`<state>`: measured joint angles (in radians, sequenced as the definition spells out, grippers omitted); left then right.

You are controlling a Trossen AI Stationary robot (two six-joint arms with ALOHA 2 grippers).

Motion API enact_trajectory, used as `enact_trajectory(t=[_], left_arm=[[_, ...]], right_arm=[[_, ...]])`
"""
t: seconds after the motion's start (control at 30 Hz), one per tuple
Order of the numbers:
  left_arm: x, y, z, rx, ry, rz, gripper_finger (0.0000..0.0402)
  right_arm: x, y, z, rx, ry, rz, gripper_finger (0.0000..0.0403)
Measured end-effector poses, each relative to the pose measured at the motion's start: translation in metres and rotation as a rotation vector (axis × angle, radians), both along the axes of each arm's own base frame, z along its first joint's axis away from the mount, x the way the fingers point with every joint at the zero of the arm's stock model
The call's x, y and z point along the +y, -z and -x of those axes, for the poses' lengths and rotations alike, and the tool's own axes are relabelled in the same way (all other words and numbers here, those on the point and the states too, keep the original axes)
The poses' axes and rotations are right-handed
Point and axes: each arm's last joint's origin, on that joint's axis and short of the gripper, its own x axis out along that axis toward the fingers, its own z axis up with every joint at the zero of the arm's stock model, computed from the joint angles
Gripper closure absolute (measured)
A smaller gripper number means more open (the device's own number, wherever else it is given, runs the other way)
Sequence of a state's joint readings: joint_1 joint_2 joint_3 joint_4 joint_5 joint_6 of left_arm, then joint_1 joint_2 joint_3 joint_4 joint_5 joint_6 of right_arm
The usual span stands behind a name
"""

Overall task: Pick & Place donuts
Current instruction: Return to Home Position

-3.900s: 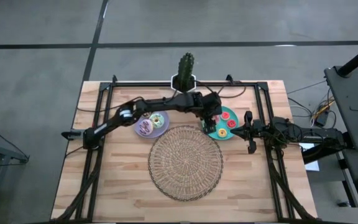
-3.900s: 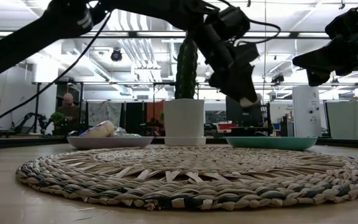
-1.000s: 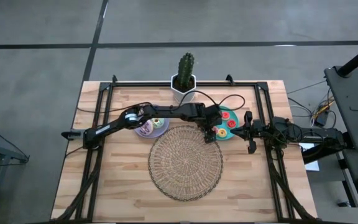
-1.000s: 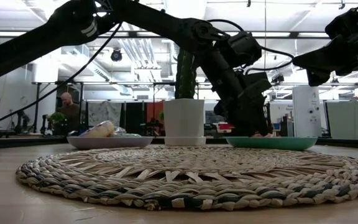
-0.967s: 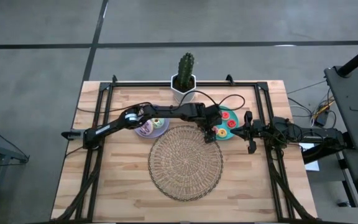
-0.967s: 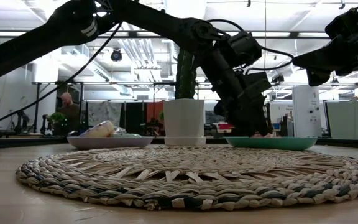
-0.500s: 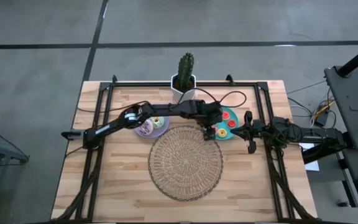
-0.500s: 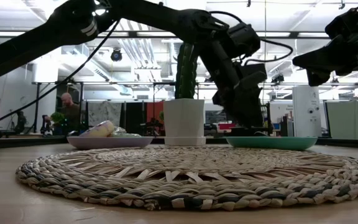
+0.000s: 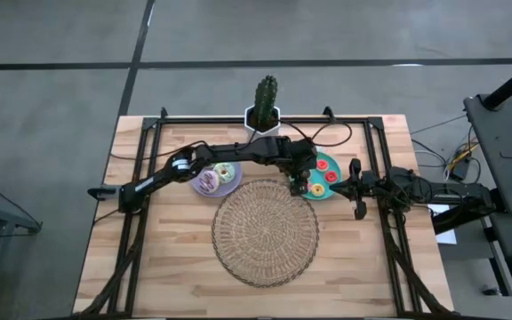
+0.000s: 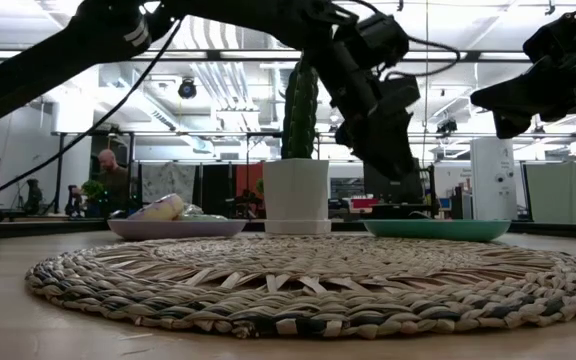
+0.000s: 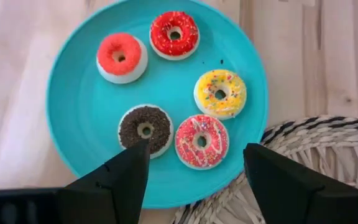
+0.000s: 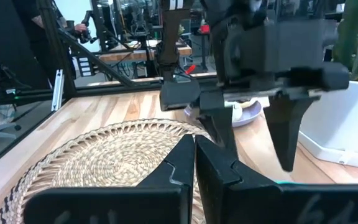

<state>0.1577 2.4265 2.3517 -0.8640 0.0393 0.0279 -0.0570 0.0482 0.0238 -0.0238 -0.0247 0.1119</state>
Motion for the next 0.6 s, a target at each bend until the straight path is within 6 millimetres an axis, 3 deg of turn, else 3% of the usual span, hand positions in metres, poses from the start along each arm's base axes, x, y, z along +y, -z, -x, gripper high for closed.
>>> enact_trajectory(t=[0.13,0.47,0.6], left_arm=[[0.000,-0.002,0.001,-0.002,-0.010,0.006,0.0203],[-0.018,-0.002,-0.001,-0.003,0.017,0.024,0.0354],[-0.024,-0.003,-0.002,-0.006,0.022,0.043,0.0396]], right_arm=[[0.000,0.000,0.000,0.000,0.000,0.000,0.0394],[0.000,0.000,0.000,0.000,0.000,0.000,0.0394],[0.000,0.000,0.000,0.000,0.001,0.000,0.0394]])
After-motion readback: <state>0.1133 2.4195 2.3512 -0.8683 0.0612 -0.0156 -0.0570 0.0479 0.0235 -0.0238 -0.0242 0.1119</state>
